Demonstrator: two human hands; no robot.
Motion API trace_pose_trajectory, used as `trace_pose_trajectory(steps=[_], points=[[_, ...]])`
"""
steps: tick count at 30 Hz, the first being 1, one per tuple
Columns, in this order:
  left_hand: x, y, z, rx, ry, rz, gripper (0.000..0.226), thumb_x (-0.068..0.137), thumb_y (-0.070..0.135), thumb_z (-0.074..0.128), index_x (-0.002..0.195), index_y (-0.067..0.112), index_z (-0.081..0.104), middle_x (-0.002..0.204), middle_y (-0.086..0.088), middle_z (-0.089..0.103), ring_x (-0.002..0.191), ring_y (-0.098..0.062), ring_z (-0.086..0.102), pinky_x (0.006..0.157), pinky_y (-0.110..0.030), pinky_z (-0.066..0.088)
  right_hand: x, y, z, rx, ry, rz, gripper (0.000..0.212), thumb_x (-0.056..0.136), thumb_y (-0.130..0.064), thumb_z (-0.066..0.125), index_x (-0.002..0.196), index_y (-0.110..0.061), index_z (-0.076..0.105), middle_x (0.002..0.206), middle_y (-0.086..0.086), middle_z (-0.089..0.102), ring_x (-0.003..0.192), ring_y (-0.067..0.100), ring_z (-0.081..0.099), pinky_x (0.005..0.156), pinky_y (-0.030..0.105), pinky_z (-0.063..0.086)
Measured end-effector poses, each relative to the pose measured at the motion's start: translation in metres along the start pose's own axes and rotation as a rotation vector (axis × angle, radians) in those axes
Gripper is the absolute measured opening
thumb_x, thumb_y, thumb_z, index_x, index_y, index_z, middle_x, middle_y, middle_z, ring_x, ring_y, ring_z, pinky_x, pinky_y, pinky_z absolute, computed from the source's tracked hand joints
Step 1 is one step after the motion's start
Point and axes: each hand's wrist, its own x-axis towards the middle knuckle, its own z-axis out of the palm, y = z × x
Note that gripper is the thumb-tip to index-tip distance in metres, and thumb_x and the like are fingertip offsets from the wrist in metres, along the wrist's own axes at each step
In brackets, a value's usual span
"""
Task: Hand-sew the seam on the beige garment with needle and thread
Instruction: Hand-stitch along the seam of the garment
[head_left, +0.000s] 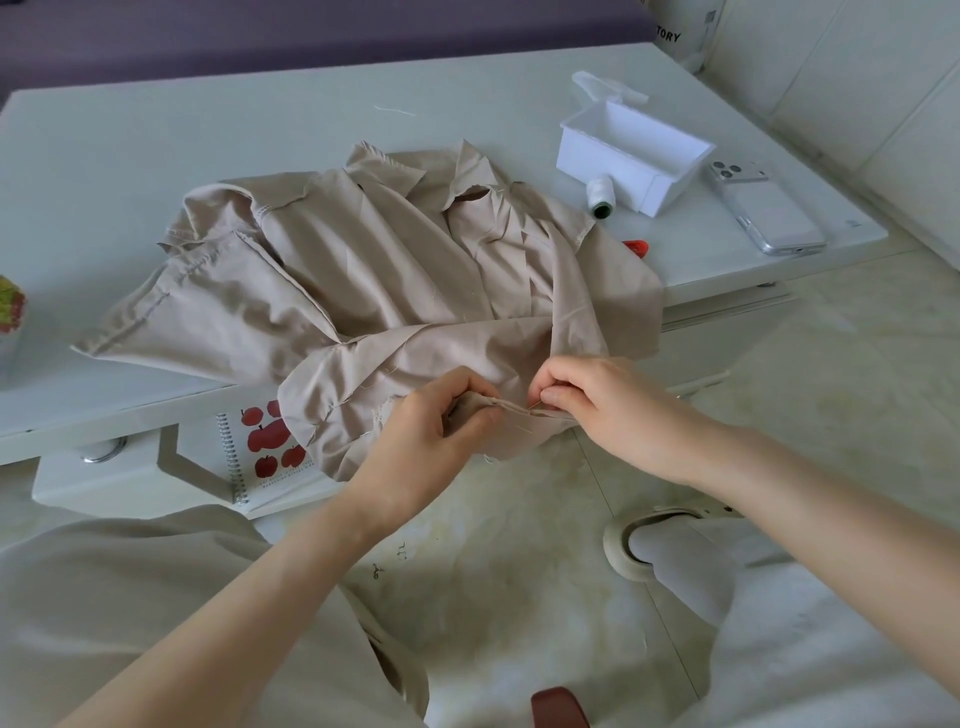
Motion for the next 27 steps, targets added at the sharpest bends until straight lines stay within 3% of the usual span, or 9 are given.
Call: trace_pose_trajectory(steps=[6,9,12,16,18,20,23,27], points=[[0.0007,-0.0019,-0.0003,0.008,0.002,-0.007,0.007,0.092,0.014,0.058,0.088,0.017,0.062,0.063,0.007,0.048,0.063,-0.010,0.042,0.062,-0.025,0.037,0.0026,-0.0013,0.0024,0.011,-0.014,-0.005,0.023,0.098,-0.016,0.046,0.083,-0.028,0.058,0.087,-0.006,0.065,0.076,0.007,0.057,0.070,0.019,0.041],[0.0009,-0.0017,-0.0008,0.008,-0.003,0.002,0.007,0.093,0.014,0.058,0.088,0.016,0.062,0.065,0.003,0.050,0.063,-0.011,0.043,0.062,-0.026,0.038,0.0042,-0.0022,0.0028,0.018,-0.022,-0.020,0.031,0.098,-0.016,0.046,0.075,-0.036,0.053,0.081,-0.011,0.063,0.074,0.000,0.054,0.067,0.014,0.040],[0.0014,-0.0021,-0.0009,0.014,-0.012,0.002,0.009,0.093,0.011,0.057,0.086,0.016,0.060,0.057,0.010,0.044,0.058,-0.010,0.038,0.060,-0.028,0.036,0.0050,-0.0049,0.0027,0.042,-0.036,-0.037,0.034,0.097,-0.016,0.048,0.072,-0.039,0.052,0.080,-0.014,0.062,0.078,-0.003,0.054,0.070,0.011,0.039],[0.0014,-0.0017,0.0005,0.020,-0.042,0.045,0.009,0.093,0.008,0.056,0.086,0.013,0.059,0.067,-0.021,0.052,0.065,-0.033,0.044,0.063,-0.043,0.041,0.0065,-0.0076,0.0025,0.059,-0.067,-0.063,0.035,0.095,-0.014,0.052,0.070,-0.040,0.053,0.079,-0.016,0.057,0.079,-0.001,0.053,0.075,0.014,0.040],[0.0014,-0.0014,0.0006,0.015,-0.035,0.053,0.009,0.093,0.007,0.056,0.086,0.012,0.059,0.068,-0.019,0.055,0.064,-0.032,0.044,0.062,-0.039,0.040,0.0081,-0.0072,0.0032,0.048,-0.077,-0.068,0.033,0.094,-0.014,0.054,0.073,-0.039,0.056,0.078,-0.016,0.055,0.077,0.000,0.052,0.075,0.017,0.041],[0.0018,-0.0011,-0.0003,-0.005,-0.027,0.052,0.008,0.093,0.009,0.056,0.086,0.012,0.059,0.068,-0.018,0.057,0.063,-0.029,0.044,0.062,-0.037,0.040,0.0091,-0.0063,0.0026,0.097,-0.088,-0.056,0.028,0.094,-0.010,0.054,0.081,-0.034,0.063,0.076,-0.019,0.058,0.074,-0.005,0.054,0.073,0.012,0.040],[0.0038,-0.0034,-0.0030,-0.026,-0.020,0.030,0.007,0.091,0.021,0.058,0.085,0.017,0.060,0.069,-0.020,0.055,0.067,-0.035,0.047,0.065,-0.046,0.044,0.0091,-0.0062,-0.0005,0.238,-0.103,-0.025,0.025,0.092,-0.005,0.056,0.087,-0.026,0.070,0.079,-0.018,0.067,0.076,-0.008,0.060,0.075,0.008,0.044],[0.0043,-0.0028,-0.0028,-0.033,-0.085,0.012,0.008,0.094,0.018,0.057,0.088,0.013,0.061,0.058,0.002,0.046,0.058,-0.016,0.037,0.061,-0.034,0.037,0.0095,-0.0079,-0.0059,0.363,-0.108,0.013,0.025,0.090,-0.003,0.058,0.084,-0.024,0.069,0.085,-0.006,0.070,0.075,-0.007,0.062,0.071,0.006,0.044]])
